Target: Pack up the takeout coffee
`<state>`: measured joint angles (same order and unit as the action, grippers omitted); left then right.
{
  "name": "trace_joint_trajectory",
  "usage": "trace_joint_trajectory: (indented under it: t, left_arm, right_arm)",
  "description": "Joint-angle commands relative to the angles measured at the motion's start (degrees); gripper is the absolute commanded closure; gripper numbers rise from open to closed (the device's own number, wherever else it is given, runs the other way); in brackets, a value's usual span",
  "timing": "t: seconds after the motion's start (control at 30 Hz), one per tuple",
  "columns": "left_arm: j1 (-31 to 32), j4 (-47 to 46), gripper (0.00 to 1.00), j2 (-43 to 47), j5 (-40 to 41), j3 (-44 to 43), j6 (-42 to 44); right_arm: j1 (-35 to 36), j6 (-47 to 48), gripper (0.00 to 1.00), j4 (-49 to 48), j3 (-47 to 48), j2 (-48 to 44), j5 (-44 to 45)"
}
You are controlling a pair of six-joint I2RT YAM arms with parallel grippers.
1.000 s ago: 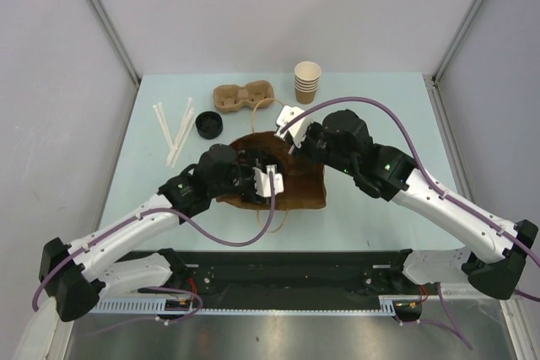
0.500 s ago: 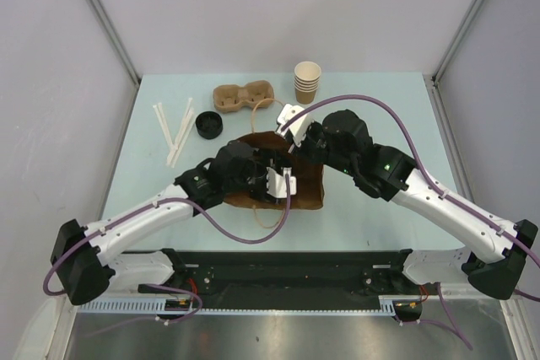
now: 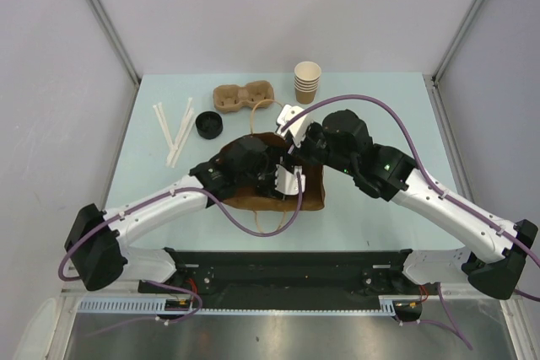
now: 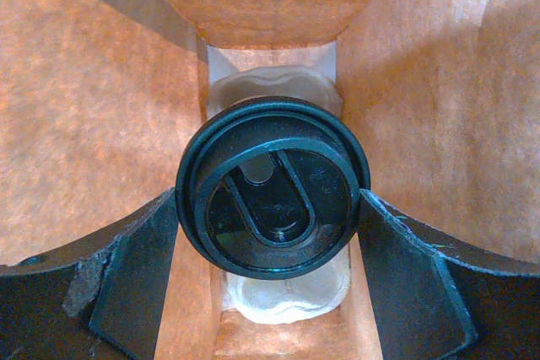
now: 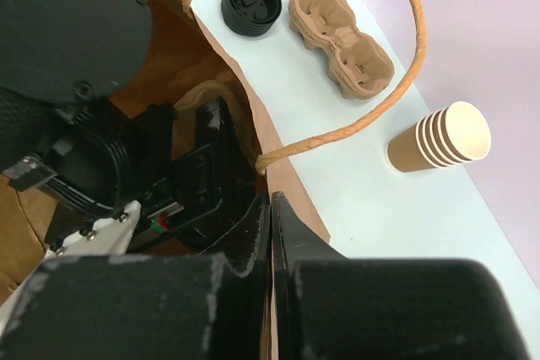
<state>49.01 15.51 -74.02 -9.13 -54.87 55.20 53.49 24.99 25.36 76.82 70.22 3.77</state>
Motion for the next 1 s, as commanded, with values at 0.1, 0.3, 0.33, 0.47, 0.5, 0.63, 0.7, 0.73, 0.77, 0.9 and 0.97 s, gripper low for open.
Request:
trace_joint_trajectory:
  t: [0.1,0.3,0.33,0.47,0.5,0.63,0.7,0.73,0.77,0.9,0.97]
  left_arm:
    - [0.1,-2.1,0.68,-1.8,0.6,-2.0,3.9]
    - [-1.3,-1.7,0.67,-4.4,-0.4,-3.9,3.5]
    - [-1.7,-1.4,0.68,-4.7,-0.5,-4.5,3.3]
    - [-2.5,-1.2,0.68,-5.9,-1.2,-5.2,3.1]
    - [-2.6,-1.1,0.68,-6.4,-1.4,-5.6,3.1]
    - [-3.0,-0.3,0.68,-7.3,-1.8,-5.9,3.2]
    - [-3.0,-0.1,0.68,-7.4,-2.0,-5.9,3.4]
    - [-3.0,0.0,0.68,-7.7,-2.1,-5.9,3.4]
    - [-3.0,0.0,0.68,-7.8,-2.0,-5.9,3.5]
    - [-3.2,0.3,0.68,-8.6,-2.1,-6.1,3.7]
    - [-3.5,0.7,0.68,-9.2,-2.4,-6.5,3.6]
  right_arm:
    - [0.5,-0.6,1.0,-3.1,0.4,-1.2,-1.8]
    - [0.7,-0.4,1.0,-3.1,0.3,-1.4,-2.2]
    - [0.7,-0.3,1.0,-3.2,0.4,-1.4,-2.2]
    - [0.8,-0.6,1.0,-3.2,0.4,-1.5,-2.0]
    - [0.8,-0.6,1.0,-3.1,0.4,-1.4,-2.0]
    - [0.8,-0.6,1.0,-3.4,0.4,-1.4,-1.8]
    - [0.8,-0.6,1.0,-3.5,0.4,-1.4,-1.8]
    - [0.8,-0.7,1.0,-3.5,0.3,-1.4,-1.8]
    - [0.8,-0.7,1.0,-3.4,0.4,-1.4,-1.9]
    - [0.8,-0.7,1.0,-3.7,0.4,-1.3,-2.0]
    - [0.8,-0.7,1.0,-3.7,0.3,-1.1,-2.1]
